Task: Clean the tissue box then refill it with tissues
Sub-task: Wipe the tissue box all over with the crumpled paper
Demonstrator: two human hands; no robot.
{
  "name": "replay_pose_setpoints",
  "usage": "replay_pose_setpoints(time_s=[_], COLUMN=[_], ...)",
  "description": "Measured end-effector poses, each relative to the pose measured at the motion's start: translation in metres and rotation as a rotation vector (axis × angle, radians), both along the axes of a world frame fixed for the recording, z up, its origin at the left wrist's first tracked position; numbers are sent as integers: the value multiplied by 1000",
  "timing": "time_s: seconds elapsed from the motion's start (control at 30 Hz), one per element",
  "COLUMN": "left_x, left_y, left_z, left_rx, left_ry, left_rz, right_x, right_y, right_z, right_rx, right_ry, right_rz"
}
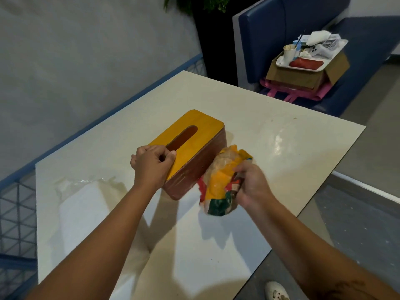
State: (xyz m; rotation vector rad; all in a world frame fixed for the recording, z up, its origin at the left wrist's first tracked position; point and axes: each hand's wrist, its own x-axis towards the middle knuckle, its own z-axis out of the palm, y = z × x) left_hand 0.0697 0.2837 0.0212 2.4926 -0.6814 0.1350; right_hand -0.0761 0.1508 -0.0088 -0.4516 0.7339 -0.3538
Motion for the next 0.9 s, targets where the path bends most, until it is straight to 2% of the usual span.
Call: replay_pose_setpoints(time_s=[0.1, 0.17, 0.27, 0.33, 0.4, 0.57, 0.73, 0.8, 0.9], left_x=[0, 1, 2, 3, 4, 3, 2, 2, 2], left_y=[0, 0, 0, 0, 1, 0, -1, 0, 1], left_z=[-1, -1, -2, -2, -3, -4, -3, -3, -3], left_rx=[8, 7, 4, -3, -11, -9, -31, -34, -27], left_ry=[-3, -2, -1, 4, 5, -6, -16, -25, -28], left_rz=[7, 13, 10, 10, 13, 16, 12, 12, 12], right_x=[4, 5, 5, 2, 1, -11, 13, 30, 43], right_y=[-17, -23, -25, -26, -28, -47, -52, -42, -21], right_z=[3, 1, -10, -11, -6, 7, 3, -5, -17], right_rx=[-44, -143, -462, -675, -794, -752, -511, -444, -503], right_ry=[-1, 56, 256, 319, 338, 265, 207, 217, 253], right_rz=[-46, -8, 128, 215, 281, 252, -6, -33, 18])
